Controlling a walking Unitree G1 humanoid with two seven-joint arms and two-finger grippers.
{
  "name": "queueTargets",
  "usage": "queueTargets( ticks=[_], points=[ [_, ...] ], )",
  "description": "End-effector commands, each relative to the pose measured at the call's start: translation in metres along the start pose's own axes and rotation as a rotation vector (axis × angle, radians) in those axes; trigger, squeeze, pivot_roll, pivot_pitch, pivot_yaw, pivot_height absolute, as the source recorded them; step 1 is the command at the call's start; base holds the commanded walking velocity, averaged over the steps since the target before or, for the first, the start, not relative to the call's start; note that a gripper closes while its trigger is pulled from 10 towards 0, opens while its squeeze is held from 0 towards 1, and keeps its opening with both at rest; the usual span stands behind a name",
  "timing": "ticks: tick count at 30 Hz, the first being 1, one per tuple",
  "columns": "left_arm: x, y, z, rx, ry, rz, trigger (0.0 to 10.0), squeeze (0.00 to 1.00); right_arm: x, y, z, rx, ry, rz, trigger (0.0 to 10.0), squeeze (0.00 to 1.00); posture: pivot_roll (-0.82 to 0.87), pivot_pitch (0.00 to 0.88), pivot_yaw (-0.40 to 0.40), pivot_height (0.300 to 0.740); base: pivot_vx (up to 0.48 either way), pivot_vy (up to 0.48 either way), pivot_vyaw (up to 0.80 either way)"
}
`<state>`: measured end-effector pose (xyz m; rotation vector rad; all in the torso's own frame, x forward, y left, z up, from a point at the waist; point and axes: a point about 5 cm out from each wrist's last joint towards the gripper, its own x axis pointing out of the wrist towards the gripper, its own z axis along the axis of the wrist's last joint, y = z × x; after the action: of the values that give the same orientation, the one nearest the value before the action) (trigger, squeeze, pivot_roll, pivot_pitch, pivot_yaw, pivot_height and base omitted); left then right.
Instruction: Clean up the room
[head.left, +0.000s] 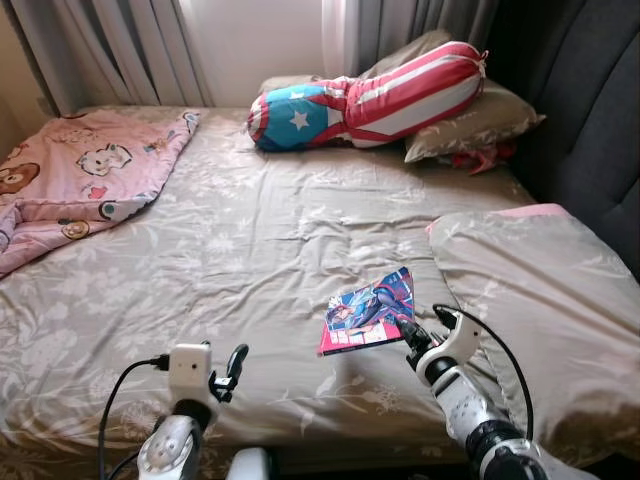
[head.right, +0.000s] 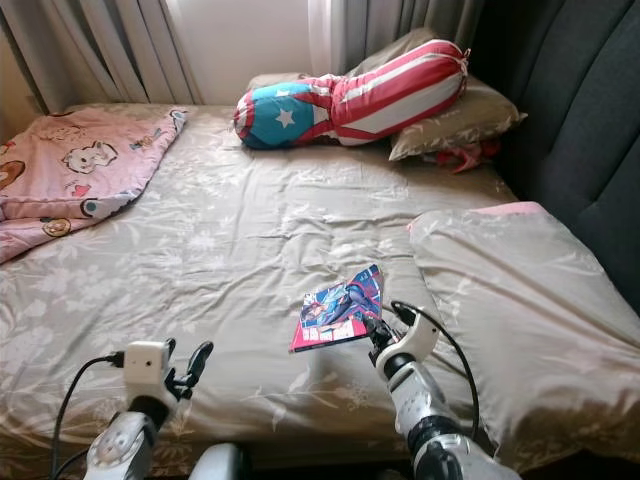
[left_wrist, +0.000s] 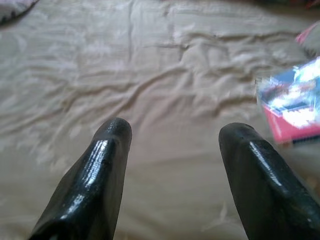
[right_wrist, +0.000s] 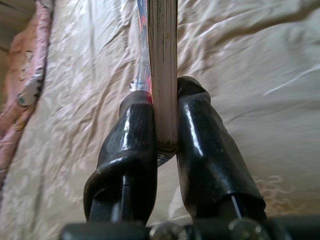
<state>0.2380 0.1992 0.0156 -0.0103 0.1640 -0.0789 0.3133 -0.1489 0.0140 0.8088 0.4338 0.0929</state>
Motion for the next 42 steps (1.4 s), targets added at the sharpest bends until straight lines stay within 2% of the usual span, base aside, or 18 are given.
queueTargets(
  ticks=[1,6,11,15,16,17,18,19,22,23,31,32,33,34,35,36,41,42],
  points=[
    [-0.005,0.000,0.000,0.023,0.011,-0.019,10.0,0.00,0.006,0.013,0.003,0.010,0.004,0.066,10.0,0.00,0.16,0.108,0.004,0.641,0.000,0.000,0.00],
    [-0.030,0.005,-0.002,0.036,0.035,-0.012,10.0,0.00,0.007,0.017,-0.002,-0.014,0.044,0.088,10.0,0.00,0.20,0.161,0.018,0.641,0.000,0.000,0.00],
    [-0.052,0.007,-0.002,0.049,0.068,-0.015,10.0,0.00,0.004,0.007,-0.007,-0.017,0.073,0.008,10.0,0.00,0.23,0.203,0.030,0.641,0.000,0.000,0.00],
    [-0.071,0.007,-0.001,0.063,0.096,-0.027,10.0,0.00,0.002,0.001,-0.009,-0.071,0.093,-0.042,10.0,0.00,0.24,0.247,0.044,0.641,0.000,0.000,0.00],
    [-0.073,0.007,-0.002,0.063,0.103,-0.028,10.0,0.00,0.001,0.000,-0.010,-0.087,0.097,-0.054,10.0,0.07,0.24,0.249,0.044,0.641,0.000,0.000,0.00],
    [-0.077,0.006,-0.002,0.063,0.112,-0.028,10.0,0.00,0.001,-0.001,-0.010,-0.101,0.099,-0.061,10.0,0.49,0.24,0.254,0.048,0.641,0.000,0.000,0.00],
    [-0.077,0.006,-0.002,0.063,0.112,-0.028,10.0,0.00,0.001,-0.001,-0.010,-0.101,0.099,-0.061,10.0,0.49,0.24,0.254,0.048,0.641,0.000,0.000,0.00],
    [-0.082,0.005,-0.002,0.061,0.124,-0.028,10.0,0.00,0.001,-0.001,-0.009,-0.116,0.090,-0.067,10.0,0.89,0.24,0.260,0.052,0.641,0.000,0.000,0.00],
    [-0.086,0.004,-0.001,0.058,0.142,-0.030,10.0,0.00,0.000,-0.006,-0.001,-0.116,0.049,-0.134,10.0,0.90,0.24,0.264,0.053,0.641,0.000,0.000,0.00],
    [-0.087,0.004,0.000,0.057,0.148,-0.030,10.0,0.00,0.000,-0.008,0.002,-0.115,0.032,-0.160,10.0,0.95,0.24,0.264,0.054,0.641,0.000,0.000,0.00],
    [-0.084,0.002,0.000,0.051,0.163,-0.030,10.0,0.00,-0.007,-0.025,0.020,-0.110,-0.049,-0.310,10.0,0.91,0.23,0.249,0.047,0.641,0.000,0.000,0.00],
    [-0.083,0.002,0.000,0.050,0.163,-0.030,10.0,0.00,-0.008,-0.028,0.020,-0.106,-0.055,-0.327,10.0,0.81,0.23,0.249,0.047,0.641,0.000,0.000,0.00],
    [-0.081,0.001,-0.001,0.048,0.166,-0.029,10.0,0.00,-0.011,-0.033,0.020,-0.103,-0.058,-0.358,10.0,0.65,0.22,0.244,0.045,0.641,0.000,0.000,0.00],
    [-0.079,0.001,-0.001,0.047,0.167,-0.029,10.0,0.00,-0.013,-0.037,0.019,-0.105,-0.060,-0.381,10.0,0.45,0.21,0.236,0.042,0.641,0.000,0.000,0.00],
    [-0.078,0.001,-0.002,0.046,0.167,-0.029,10.0,0.00,-0.014,-0.038,0.018,-0.105,-0.061,-0.385,10.0,0.45,0.21,0.236,0.042,0.641,0.000,0.000,0.00],
    [-0.076,0.001,-0.002,0.045,0.168,-0.029,10.0,0.00,-0.016,-0.040,0.016,-0.107,-0.056,-0.384,10.0,0.00,0.20,0.228,0.039,0.641,0.000,0.000,0.00],
    [-0.062,0.002,-0.008,0.009,0.171,-0.005,10.0,0.00,-0.024,-0.048,0.000,-0.182,-0.037,-0.349,10.0,0.00,0.17,0.197,0.025,0.641,0.000,0.000,0.00],
    [-0.054,0.002,-0.010,-0.011,0.170,0.008,10.0,0.00,-0.026,-0.049,-0.004,-0.188,-0.038,-0.326,10.0,0.00,0.15,0.176,0.018,0.641,0.000,0.000,0.00]
  ],
)
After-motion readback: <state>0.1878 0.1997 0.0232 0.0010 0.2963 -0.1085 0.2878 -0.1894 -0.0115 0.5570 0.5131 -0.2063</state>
